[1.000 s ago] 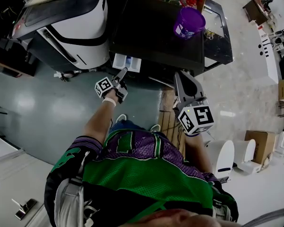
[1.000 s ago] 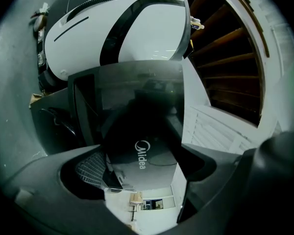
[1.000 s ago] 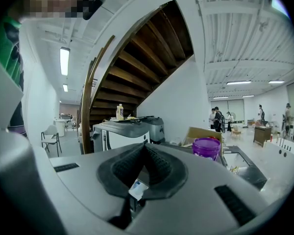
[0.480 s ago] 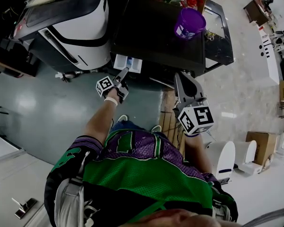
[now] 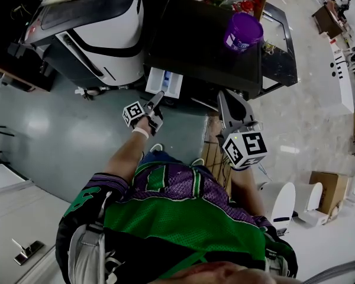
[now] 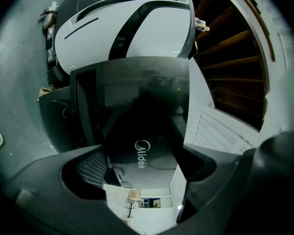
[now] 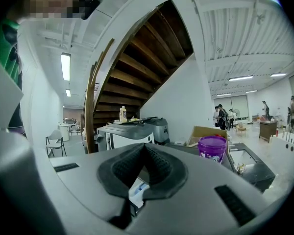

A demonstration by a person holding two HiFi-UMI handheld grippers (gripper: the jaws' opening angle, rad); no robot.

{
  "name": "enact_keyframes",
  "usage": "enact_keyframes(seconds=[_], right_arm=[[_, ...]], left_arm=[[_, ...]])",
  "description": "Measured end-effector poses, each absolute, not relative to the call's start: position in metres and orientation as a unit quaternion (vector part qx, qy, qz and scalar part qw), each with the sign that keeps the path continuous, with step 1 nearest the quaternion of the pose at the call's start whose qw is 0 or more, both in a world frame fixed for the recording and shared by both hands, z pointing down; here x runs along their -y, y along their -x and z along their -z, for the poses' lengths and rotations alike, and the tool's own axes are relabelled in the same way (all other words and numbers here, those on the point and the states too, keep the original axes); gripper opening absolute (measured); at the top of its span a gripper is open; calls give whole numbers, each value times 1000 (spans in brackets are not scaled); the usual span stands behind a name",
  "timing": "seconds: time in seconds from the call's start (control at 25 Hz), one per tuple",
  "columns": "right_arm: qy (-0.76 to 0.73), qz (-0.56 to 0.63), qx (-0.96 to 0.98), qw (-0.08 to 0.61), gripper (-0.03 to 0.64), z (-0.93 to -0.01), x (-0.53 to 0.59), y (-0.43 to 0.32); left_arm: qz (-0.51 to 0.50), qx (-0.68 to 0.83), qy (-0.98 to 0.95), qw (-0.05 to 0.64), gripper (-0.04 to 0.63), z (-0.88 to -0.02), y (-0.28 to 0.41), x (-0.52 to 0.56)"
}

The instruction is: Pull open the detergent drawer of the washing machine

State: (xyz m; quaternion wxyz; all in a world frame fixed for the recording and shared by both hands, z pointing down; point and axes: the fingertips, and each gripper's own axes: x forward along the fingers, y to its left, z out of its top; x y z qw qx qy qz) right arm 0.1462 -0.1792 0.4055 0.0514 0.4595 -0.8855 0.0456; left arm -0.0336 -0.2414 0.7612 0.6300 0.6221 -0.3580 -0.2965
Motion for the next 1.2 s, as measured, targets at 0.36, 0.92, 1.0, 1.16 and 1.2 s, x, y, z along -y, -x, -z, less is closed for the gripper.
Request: enact_keyframes(seconds=[0.36,0.92,1.0,1.16,1.2], right_arm=[[-449,-49,891,44,2,-405,184,-141],[-460,-39,886,34,2,-393,194,-140],[-464,-38,884,32,2,-391,196,-137],[-471,-37,881,32,2,-388,201,-131],[-473,-36,880,32,2,-388,202,-129]], left_arm=[[290,361,-610,643,434,-764,36,226],[304,332,-645,618,434,-737,68,209],[307,326,-653,611,434,-727,79,204],[286,324,-693,577,434,-701,95,199],[277,328,-705,564,434,-694,101,200]])
